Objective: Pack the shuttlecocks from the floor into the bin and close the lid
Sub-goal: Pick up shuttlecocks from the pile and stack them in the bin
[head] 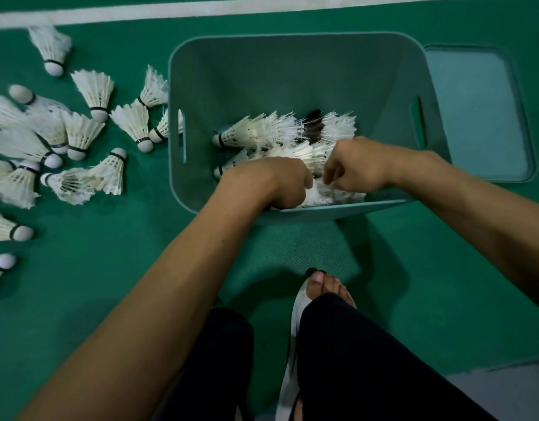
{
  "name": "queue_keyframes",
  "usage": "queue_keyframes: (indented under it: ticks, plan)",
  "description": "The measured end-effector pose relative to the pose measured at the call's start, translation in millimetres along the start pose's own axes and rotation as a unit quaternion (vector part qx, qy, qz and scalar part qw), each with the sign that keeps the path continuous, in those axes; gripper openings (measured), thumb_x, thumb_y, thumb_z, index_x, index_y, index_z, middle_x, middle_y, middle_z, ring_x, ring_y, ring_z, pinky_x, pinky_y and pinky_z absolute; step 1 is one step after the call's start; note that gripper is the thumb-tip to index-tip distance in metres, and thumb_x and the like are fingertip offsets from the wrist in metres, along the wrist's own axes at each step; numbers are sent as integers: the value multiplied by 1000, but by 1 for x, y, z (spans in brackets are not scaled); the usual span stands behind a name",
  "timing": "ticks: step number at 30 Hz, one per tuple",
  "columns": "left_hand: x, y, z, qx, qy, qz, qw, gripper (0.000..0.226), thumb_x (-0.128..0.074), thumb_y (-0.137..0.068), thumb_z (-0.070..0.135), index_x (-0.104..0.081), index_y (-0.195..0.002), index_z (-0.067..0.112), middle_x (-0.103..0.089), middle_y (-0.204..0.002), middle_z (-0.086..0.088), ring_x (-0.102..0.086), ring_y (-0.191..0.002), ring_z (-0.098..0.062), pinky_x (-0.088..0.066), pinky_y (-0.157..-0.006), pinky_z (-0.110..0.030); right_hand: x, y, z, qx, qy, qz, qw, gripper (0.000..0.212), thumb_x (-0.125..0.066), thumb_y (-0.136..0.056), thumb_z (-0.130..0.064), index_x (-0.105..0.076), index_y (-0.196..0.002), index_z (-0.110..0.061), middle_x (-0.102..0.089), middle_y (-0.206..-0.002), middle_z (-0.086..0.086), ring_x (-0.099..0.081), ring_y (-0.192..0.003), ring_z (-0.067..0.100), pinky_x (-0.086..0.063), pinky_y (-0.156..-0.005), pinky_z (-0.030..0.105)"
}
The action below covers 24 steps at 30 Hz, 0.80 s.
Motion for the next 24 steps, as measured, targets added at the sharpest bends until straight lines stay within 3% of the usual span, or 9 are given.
queue_keyframes:
  ticks: [4, 8, 10, 14, 18, 24]
  plan:
    - [8, 13, 1, -21, 42, 25, 999, 65, -38, -94, -4, -50, -148, 30, -38, -161, -2, -39, -144, -22, -35, -110, -31, 4, 2, 5, -12, -3, -4, 1000, 36, -55, -88, -1, -80, -106, -21, -76, -102, 0, -60, -89, 18, -50, -85, 27]
    - [31, 27, -7, -30, 65, 161, 984, 51, -45, -93, 3, -61, -135, 26, -56, -142, -6, -53, -128, -24, -43, -104, -32, 39, 19, -4, -6, -16, 81, 997, 26, -62, -89, -13, -80, -102, -25, -75, -101, 5, -62, -93, 22, -44, -84, 25]
    - [41, 39, -12, -39, 62, 231, 970, 44, -48, -91, 7, -65, -127, 26, -62, -132, -6, -59, -119, -26, -49, -101, -40, 57, 30, -18, 9, -39, 139, 990, 22, -63, -89, -17, -80, -101, -24, -76, -100, 7, -65, -96, 24, -44, -85, 24]
    - [56, 79, -33, -74, 84, 369, 923, 30, -55, -91, 12, -71, -115, 23, -69, -119, -1, -63, -107, -20, -53, -93, -41, 80, 50, -70, 60, -90, 241, 965, 21, -63, -90, -18, -80, -102, -18, -73, -87, 2, -65, -87, 16, -49, -85, 26]
    - [63, 123, -67, -72, 180, 466, 863, 29, -54, -89, 7, -75, -105, 20, -72, -106, 5, -64, -90, -8, -46, -72, -15, 83, 53, -131, 91, -195, 309, 926, 18, -61, -89, -17, -78, -92, -19, -73, -83, -2, -67, -81, 12, -56, -77, 31]
    - [38, 146, -154, 31, 259, 532, 805, 33, -50, -82, -2, -72, -100, 16, -73, -97, 6, -65, -85, -9, -50, -72, -23, 53, 33, -217, 95, -339, 375, 857, 15, -64, -75, -21, -72, -87, -17, -72, -81, -5, -69, -79, 15, -58, -76, 38]
Point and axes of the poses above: each hand's wrist, its own y-axis away from the middle knuckle, its own x-axis out of the back of the hand, z = x × y, the point moved 4 cm from there along -y, towards the middle knuckle
